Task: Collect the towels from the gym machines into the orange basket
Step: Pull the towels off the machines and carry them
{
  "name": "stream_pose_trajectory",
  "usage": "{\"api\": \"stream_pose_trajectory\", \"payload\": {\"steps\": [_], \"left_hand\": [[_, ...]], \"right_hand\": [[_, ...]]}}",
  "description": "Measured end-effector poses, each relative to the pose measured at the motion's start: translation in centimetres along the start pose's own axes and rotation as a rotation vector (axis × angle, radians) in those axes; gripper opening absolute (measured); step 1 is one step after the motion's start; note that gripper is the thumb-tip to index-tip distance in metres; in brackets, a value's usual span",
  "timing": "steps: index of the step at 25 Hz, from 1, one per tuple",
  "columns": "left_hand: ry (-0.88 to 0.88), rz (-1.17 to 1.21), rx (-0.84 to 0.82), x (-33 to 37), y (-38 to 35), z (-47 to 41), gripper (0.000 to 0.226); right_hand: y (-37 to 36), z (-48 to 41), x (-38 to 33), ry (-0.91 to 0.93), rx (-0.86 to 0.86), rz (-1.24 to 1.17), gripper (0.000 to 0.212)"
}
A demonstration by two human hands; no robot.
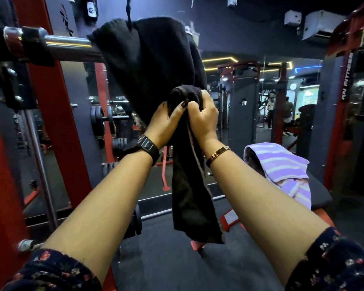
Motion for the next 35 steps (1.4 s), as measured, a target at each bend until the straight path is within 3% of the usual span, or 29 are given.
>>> {"api": "stream_pose_trajectory", "payload": {"steps": [4,9,14,16,20,23,26,32,35], "left_hand": [[-0.02,0.137,-0.038,-1.1,-3.2,1.0,0.07],[0.13,0.566,-0.162,-1.6,-8.7,0.6,0.054],[0.213,0.732,-0.242,-2.2,-14.3,-0.8,0.073],[0.245,0.752,-0.27,-2.1,-16.7,-1.4,0.082],[0.256,0.737,-0.342,-2.7,-23.1,-2.4,0.087],[0.277,0.694,-0.304,-2.2,-28.6,-4.0,0.082],[0.322,0.666,-0.222,-0.6,-33.9,-6.7,0.07],[0.428,0.617,-0.135,-0.5,-44.4,-9.8,0.067],[0.51,0.598,-0.134,-2.1,-49.1,-10.9,0.073]], "right_hand": [[2.2,-0.4,1.8,-0.227,-0.012,0.076,0.04],[4.8,-0.5,4.1,-0.285,-0.064,0.138,0.024],[8.5,-1.3,7.3,-0.316,-0.06,0.07,0.013],[9.9,-1.6,9.7,-0.361,-0.034,0.054,0.018],[14.3,-1.7,15.2,-0.541,0.052,-0.017,0.059],[18.5,-3.4,20.1,-0.601,0.021,-0.154,0.067],[23.7,-6.6,24.6,-0.619,0.014,-0.136,0.057],[32.4,-9.6,26.5,-0.564,-0.014,0.038,0.024],[36.2,-10.5,29.7,-0.577,0.03,0.09,0.023]]}}
Point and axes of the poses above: each hand's wrist, its own z-axis away from the middle knuckle, its own y-axis out of the back of the hand, x = y × z, the point moved 3 cm from there along -z, towards the middle knuckle, and after that the axes turned 14 degrees about -z, right-handed, at the moved point
